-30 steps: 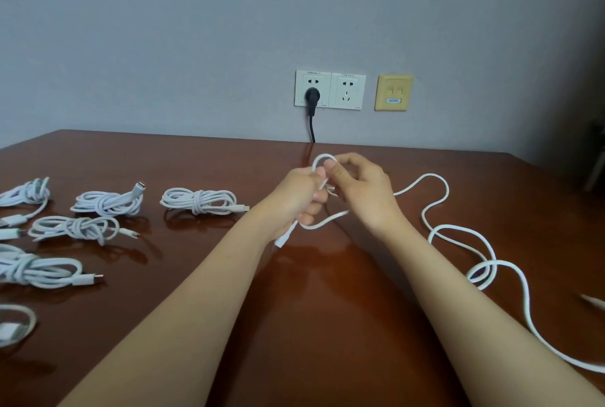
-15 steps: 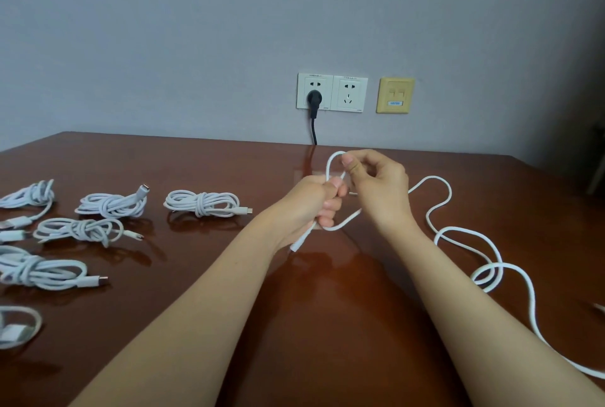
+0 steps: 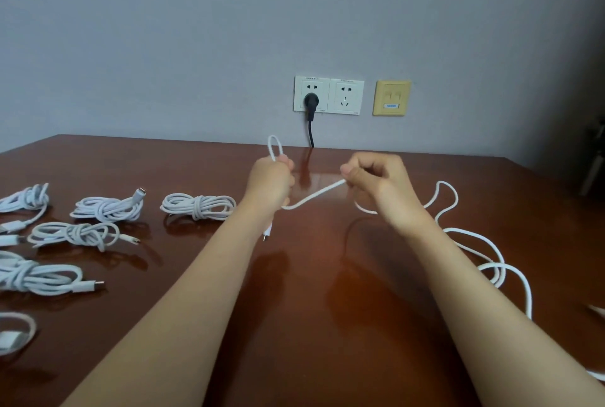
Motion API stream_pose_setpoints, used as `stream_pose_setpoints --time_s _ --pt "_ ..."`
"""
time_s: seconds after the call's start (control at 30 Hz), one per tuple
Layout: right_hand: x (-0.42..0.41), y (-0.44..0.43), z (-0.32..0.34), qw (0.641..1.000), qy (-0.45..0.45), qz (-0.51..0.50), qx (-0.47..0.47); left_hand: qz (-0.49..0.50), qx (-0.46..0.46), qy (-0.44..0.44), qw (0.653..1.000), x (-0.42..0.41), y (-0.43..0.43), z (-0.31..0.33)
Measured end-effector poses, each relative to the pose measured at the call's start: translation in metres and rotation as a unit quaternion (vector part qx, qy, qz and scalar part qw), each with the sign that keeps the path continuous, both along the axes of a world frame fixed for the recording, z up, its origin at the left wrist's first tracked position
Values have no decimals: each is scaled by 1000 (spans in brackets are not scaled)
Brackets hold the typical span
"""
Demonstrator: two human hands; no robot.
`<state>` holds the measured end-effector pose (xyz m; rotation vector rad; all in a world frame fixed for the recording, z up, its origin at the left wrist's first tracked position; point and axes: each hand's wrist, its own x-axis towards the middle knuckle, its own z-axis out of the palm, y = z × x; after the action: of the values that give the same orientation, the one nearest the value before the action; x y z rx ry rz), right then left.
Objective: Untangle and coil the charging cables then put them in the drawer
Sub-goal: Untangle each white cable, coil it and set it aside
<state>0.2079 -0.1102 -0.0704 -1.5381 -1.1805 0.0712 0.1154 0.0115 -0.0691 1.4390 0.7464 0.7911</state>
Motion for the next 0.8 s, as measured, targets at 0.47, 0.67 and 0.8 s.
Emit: stream_pose_setpoints --time_s 0.47,0.67,0.8 --pt "-10 7 -2 998 -48 -30 -6 -247 -74 38 965 7 -29 -5" --pt "-1 10 -7 992 -30 -126 9 -334 17 70 940 -2 -34 -5" --pt "8 13 -12 993 33 -117 10 -352 23 20 936 -2 -34 -7"
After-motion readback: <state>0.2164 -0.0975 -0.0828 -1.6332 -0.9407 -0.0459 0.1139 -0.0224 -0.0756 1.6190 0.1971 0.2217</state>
